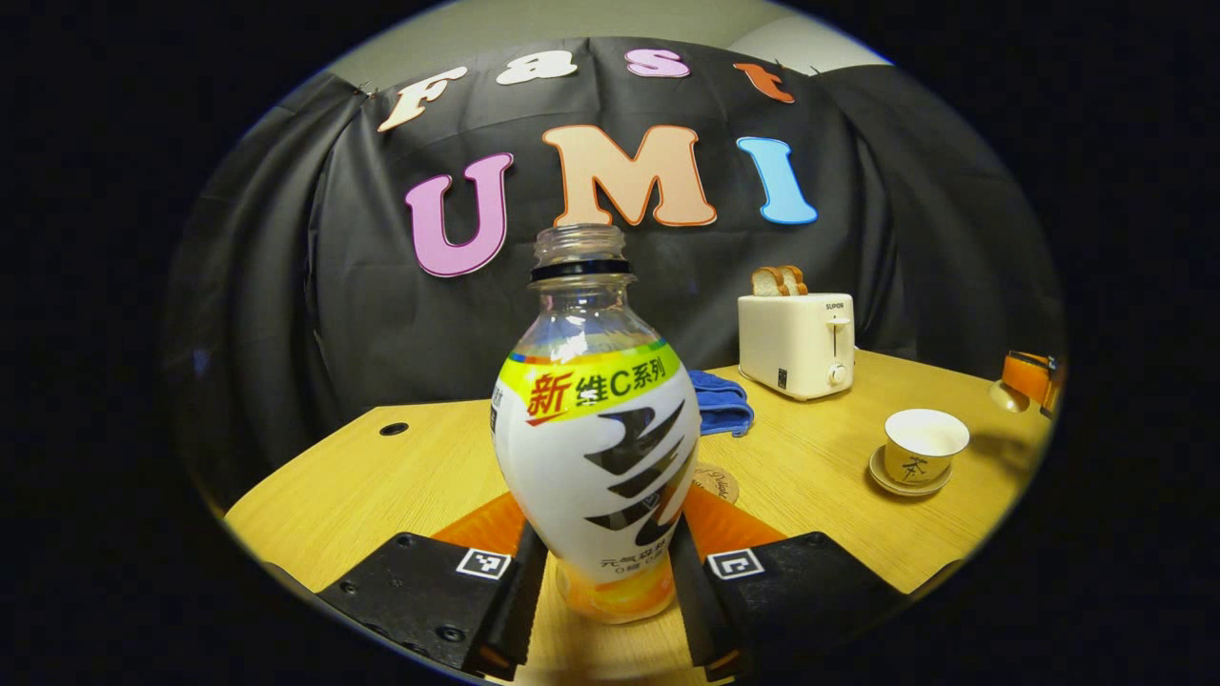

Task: Open the teacup lid with one hand, grasp the water bottle and pour water into the teacup with the other hand; after pouring, place the water bottle on the coaster and then close the teacup lid.

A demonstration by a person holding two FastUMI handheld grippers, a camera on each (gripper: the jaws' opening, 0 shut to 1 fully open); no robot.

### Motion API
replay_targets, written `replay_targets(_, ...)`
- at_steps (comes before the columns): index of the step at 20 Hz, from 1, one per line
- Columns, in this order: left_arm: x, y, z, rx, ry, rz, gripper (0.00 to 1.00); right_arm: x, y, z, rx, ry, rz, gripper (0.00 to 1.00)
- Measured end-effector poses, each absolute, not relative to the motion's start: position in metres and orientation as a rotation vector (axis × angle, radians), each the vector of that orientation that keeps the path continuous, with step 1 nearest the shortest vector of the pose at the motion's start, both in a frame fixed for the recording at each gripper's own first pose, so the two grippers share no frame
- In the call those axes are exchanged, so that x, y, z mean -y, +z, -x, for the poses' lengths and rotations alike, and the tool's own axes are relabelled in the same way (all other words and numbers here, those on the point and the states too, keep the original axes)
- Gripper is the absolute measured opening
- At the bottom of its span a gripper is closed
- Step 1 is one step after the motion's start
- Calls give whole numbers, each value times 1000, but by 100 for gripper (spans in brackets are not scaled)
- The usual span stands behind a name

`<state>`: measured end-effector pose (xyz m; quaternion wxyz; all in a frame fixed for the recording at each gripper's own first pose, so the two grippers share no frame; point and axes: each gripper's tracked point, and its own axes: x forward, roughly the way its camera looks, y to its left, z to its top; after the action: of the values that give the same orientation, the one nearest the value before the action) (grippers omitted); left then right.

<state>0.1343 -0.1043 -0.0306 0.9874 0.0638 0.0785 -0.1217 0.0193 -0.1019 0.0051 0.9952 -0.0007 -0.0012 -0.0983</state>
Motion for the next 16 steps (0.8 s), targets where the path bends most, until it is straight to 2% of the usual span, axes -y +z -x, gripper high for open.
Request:
replay_targets(4, 115, -33, -136, -164, -237, -291, 58, 107, 5, -20, 3, -206, 2, 31)
replay_targets(16, 147, -16, -154, -66, -214, -1089, 56, 115, 5, -19, 1, -238, 2, 31)
